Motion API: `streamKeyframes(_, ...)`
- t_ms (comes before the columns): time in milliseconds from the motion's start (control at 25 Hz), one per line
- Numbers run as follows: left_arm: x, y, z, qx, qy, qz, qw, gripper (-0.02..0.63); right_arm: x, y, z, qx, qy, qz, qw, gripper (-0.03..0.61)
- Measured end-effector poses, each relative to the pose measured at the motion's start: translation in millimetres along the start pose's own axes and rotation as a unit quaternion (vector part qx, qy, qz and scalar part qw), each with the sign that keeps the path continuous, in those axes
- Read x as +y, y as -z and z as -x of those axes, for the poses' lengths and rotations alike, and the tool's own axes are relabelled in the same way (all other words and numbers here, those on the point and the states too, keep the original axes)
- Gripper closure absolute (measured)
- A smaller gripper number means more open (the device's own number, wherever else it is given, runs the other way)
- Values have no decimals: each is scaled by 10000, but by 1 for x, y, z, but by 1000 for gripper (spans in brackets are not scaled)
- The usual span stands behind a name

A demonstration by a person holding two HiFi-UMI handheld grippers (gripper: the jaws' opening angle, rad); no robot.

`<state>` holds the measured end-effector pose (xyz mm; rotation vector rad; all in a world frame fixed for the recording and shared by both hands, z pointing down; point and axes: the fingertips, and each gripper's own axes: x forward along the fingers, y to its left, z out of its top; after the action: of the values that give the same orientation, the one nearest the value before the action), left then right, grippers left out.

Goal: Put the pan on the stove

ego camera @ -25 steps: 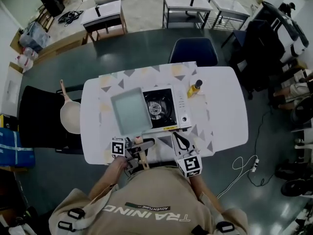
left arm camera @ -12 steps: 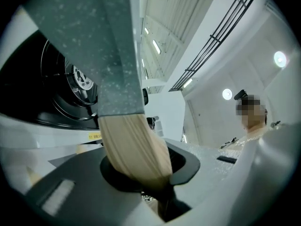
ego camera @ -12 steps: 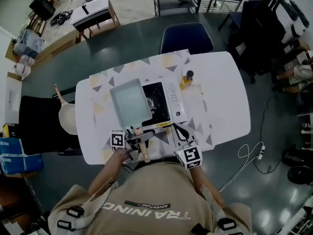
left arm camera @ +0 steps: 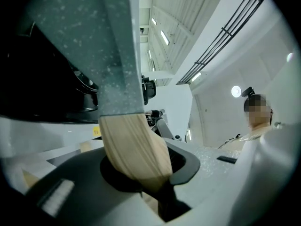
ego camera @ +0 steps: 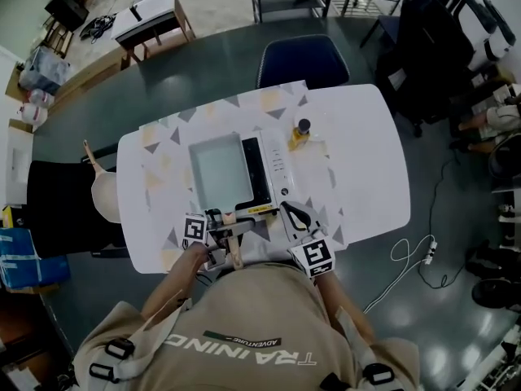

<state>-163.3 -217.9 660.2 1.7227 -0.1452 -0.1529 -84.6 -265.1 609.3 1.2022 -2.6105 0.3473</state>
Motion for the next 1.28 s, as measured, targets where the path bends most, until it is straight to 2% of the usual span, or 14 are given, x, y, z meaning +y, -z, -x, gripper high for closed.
streamKeyframes(240, 6, -3, -10, 68, 96, 45, 9999, 526, -7, 1, -3, 104, -96, 39, 9999, 574)
streamKeyframes(560, 14, -1, -16, 143, 27, 110, 9998, 526, -10, 2, 1, 262, -174, 8, 9995, 574)
streamKeyframes(720, 15, -3, -17, 52, 16, 317, 9995, 526, -10, 3, -1, 286, -216, -27, 9994, 574)
streamKeyframes(1040, 17, -3, -18, -43, -59, 608, 9981, 531, 0, -10, -6, 217, -457, 35, 9987, 574)
streamKeyframes(1280, 16, -4, -19, -97, -41, 690, 9976, 531, -1, -23, -2, -20, -500, 70, 9987, 574)
